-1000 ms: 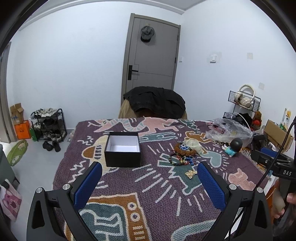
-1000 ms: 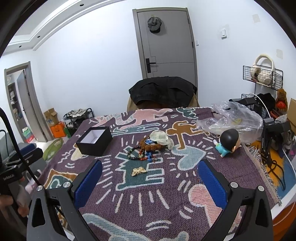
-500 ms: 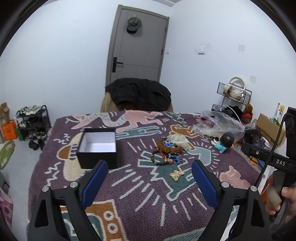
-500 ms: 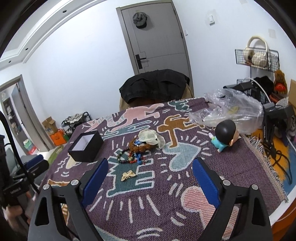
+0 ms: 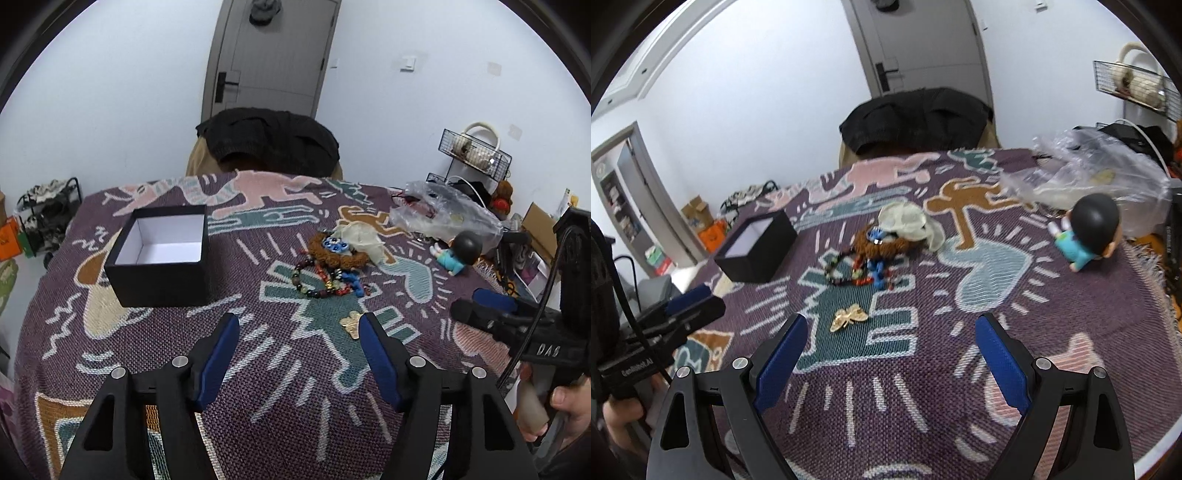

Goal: Organize jewelry
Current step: 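Reach and grasp the dark beaded bracelet with the left gripper while the right gripper approaches the gold butterfly brooch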

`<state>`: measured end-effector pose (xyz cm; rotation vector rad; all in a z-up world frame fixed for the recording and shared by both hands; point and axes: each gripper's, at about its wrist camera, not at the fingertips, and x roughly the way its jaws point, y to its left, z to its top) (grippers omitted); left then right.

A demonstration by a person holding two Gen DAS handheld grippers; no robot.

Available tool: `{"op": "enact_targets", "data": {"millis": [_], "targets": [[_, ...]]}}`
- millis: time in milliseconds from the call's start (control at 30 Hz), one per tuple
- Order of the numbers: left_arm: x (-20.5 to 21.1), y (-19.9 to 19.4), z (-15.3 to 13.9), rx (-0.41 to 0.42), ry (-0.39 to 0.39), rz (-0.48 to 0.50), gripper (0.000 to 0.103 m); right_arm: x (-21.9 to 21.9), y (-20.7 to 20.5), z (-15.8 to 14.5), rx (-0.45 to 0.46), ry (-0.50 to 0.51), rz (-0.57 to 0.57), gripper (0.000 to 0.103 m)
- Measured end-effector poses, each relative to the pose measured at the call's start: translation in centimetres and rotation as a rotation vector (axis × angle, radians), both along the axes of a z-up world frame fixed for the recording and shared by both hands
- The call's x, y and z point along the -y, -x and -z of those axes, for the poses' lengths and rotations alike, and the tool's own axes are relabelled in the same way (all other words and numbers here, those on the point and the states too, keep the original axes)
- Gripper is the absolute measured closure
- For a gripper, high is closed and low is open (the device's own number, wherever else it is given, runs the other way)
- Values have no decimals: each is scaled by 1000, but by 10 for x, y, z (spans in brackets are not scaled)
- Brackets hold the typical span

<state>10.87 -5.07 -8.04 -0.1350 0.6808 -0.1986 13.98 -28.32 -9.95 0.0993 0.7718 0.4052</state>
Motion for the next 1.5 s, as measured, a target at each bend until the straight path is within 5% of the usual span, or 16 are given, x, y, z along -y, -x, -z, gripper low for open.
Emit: {"op": "enact_targets", "data": {"millis": [133, 700, 867, 933, 967, 1500], "targets": [[-11, -6, 3, -14, 13, -24, 35, -16, -11, 12, -36, 22, -51, 17], [-39, -23, 12, -59, 65, -67, 43, -74, -43, 52, -127, 162, -150, 18], [-39, -25, 12, -77, 55, -84, 43, -85, -39, 56, -84, 250, -150, 44], [-36, -26, 10, -77, 52, -84, 43, -79, -41, 53, -91, 246, -138, 82], [-34, -27, 9, -76, 51, -80, 43, -74, -43, 53, -103, 231, -132, 93], [13, -63, 9, -132, 16, 7, 43, -4, -54, 56, -154, 0, -59, 93]]}}
